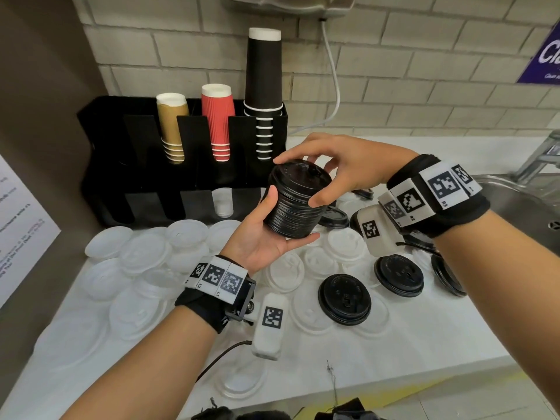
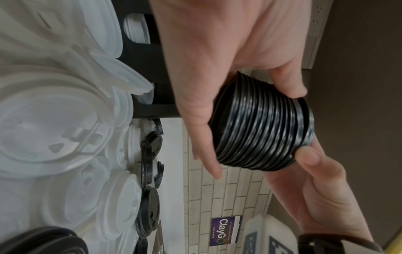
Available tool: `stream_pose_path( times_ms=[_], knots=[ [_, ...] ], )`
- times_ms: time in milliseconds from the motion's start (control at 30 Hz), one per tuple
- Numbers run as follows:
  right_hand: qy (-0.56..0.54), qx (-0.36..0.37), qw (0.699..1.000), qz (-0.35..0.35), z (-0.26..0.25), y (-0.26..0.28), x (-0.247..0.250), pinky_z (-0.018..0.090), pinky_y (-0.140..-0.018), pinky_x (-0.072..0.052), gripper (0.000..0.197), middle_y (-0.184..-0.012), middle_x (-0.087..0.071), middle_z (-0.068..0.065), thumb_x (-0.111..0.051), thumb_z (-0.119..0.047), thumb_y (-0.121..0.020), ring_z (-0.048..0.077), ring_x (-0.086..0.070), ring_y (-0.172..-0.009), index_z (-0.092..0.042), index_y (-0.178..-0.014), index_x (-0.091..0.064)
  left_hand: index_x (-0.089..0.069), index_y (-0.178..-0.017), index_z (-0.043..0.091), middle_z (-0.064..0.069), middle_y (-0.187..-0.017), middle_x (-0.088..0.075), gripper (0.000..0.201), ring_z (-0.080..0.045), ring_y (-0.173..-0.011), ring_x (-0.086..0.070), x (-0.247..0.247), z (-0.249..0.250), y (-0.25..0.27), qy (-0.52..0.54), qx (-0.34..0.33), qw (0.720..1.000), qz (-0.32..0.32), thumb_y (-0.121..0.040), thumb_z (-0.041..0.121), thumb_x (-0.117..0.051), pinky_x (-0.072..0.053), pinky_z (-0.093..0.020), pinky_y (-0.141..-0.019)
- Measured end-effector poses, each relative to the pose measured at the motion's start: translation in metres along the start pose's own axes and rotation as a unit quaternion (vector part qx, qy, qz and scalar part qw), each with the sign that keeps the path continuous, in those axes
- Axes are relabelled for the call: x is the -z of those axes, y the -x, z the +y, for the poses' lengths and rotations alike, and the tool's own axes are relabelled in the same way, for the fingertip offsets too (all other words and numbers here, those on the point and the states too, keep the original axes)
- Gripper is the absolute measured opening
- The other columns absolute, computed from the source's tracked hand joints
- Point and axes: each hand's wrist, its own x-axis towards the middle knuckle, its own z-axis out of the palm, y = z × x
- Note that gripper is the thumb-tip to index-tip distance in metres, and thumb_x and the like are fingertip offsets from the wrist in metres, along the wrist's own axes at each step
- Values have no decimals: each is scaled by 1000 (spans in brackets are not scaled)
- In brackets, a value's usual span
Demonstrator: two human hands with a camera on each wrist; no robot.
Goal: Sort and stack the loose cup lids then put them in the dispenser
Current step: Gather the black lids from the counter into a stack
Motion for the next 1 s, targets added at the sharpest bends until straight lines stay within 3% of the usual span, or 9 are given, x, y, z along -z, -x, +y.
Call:
stream_pose_path(
  times_ms=[200, 333, 500, 633, 767, 833, 1000],
  knots=[
    [-4, 15, 1000, -24, 0, -1, 1, 30, -92, -52, 74, -122, -44, -15, -81, -16, -70, 8, -46, -115, -45, -130, -50, -51, -136, 14, -22, -140, -52, 66, -41, -131, -47, 1, 4, -1, -12, 9, 1000, -3, -80, 49, -58, -57, -47, -84],
    [-11, 25, 999, -30, 0, -4, 1, 21, -94, -49, 75, -124, -45, -13, -81, -13, -70, 3, -46, -115, -42, -132, -50, -56, -129, 12, -21, -132, -57, 73, -41, -133, -45, 0, 6, 1, -4, 10, 1000, -8, -68, 48, -72, -57, -43, -80],
    [-25, 25, 999, -25, -2, -7, -4, 13, -95, -40, 71, -131, -44, -10, -77, -26, -77, 2, -40, -125, -44, -138, -45, -54, -132, 12, -21, -135, -57, 71, -40, -130, -49, 4, 9, 2, 2, -12, 1000, -4, -77, 56, -58, -57, -46, -85],
    [-35, 21, 999, -4, -7, -10, -13, 17, -96, -41, 72, -128, -42, -2, -77, -28, -76, 11, -40, -125, -40, -139, -45, -61, -125, 16, -18, -125, -64, 59, -38, -125, -54, 4, 13, 2, -26, -21, 999, 9, -78, 53, -58, -55, -50, -90],
    [-15, 10, 1000, 5, -10, -10, -19, 18, -99, -41, 81, -128, -42, -2, -82, -26, -70, 11, -42, -122, -38, -140, -43, -78, -101, 18, -18, -120, -66, 40, -41, -125, -53, 4, 15, 4, -50, -21, 998, 13, -79, 47, -61, -54, -51, -91],
    [2, 14, 1000, 22, -10, -10, -22, 21, -102, -40, 84, -127, -44, -2, -84, -26, -67, 11, -44, -120, -35, -140, -42, -78, -99, 16, -19, -120, -66, 41, -43, -125, -52, 5, 16, 4, -53, -22, 998, 19, -75, 46, -64, -56, -51, -86],
    [-15, 33, 998, 45, -12, -7, -27, 11, -98, -39, 91, -133, -41, -7, -83, -28, -68, 5, -39, -124, -33, -144, -33, -77, -103, 17, -18, -121, -66, 47, -42, -127, -51, 8, 20, 4, -54, -26, 998, 6, -69, 49, -70, -57, -47, -82]
  ],
)
